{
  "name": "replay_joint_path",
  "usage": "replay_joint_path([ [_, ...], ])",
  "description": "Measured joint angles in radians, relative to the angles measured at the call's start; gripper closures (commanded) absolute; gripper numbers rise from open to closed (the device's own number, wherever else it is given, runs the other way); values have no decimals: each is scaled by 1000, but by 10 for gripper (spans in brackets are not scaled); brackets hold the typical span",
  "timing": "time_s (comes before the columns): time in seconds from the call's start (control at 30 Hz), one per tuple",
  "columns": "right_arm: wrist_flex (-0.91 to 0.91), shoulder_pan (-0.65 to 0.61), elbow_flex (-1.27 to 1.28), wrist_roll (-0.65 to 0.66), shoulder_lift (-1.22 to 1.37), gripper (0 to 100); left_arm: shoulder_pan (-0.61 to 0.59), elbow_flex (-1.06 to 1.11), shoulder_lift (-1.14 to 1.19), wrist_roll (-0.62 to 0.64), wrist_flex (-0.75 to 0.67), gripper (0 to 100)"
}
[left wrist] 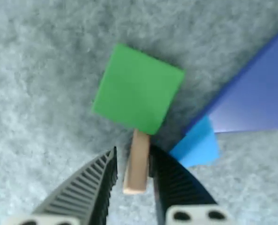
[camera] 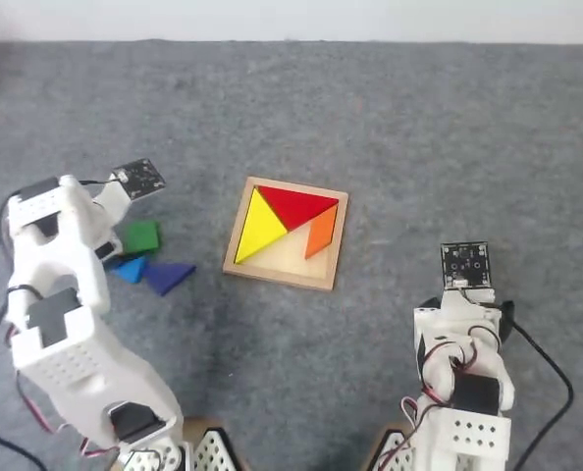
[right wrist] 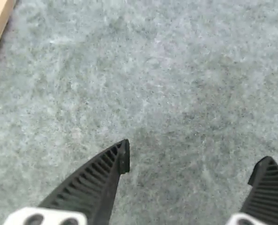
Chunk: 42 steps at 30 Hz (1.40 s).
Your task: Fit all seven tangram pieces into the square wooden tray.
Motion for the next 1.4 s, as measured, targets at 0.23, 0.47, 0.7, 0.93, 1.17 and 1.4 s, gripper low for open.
replay_joint_path([
  [0.23, 0, 0, 0, 0, 0, 597, 3, -3, 0, 0, 6, 988],
  [0.47, 0, 0, 0, 0, 0, 597, 11, -287, 0, 169, 310, 990],
  [0.7, 0, 0, 0, 0, 0, 597, 190, -482, 0, 523, 563, 990],
  [0.93, 0, 0, 0, 0, 0, 597, 526, -482, 0, 913, 568, 991],
  [1.17, 0, 0, 0, 3, 0, 597, 631, -474, -199, 964, 568, 991],
  [1.4, 0, 0, 0, 3, 0, 597, 816, -186, -769, 971, 548, 991],
])
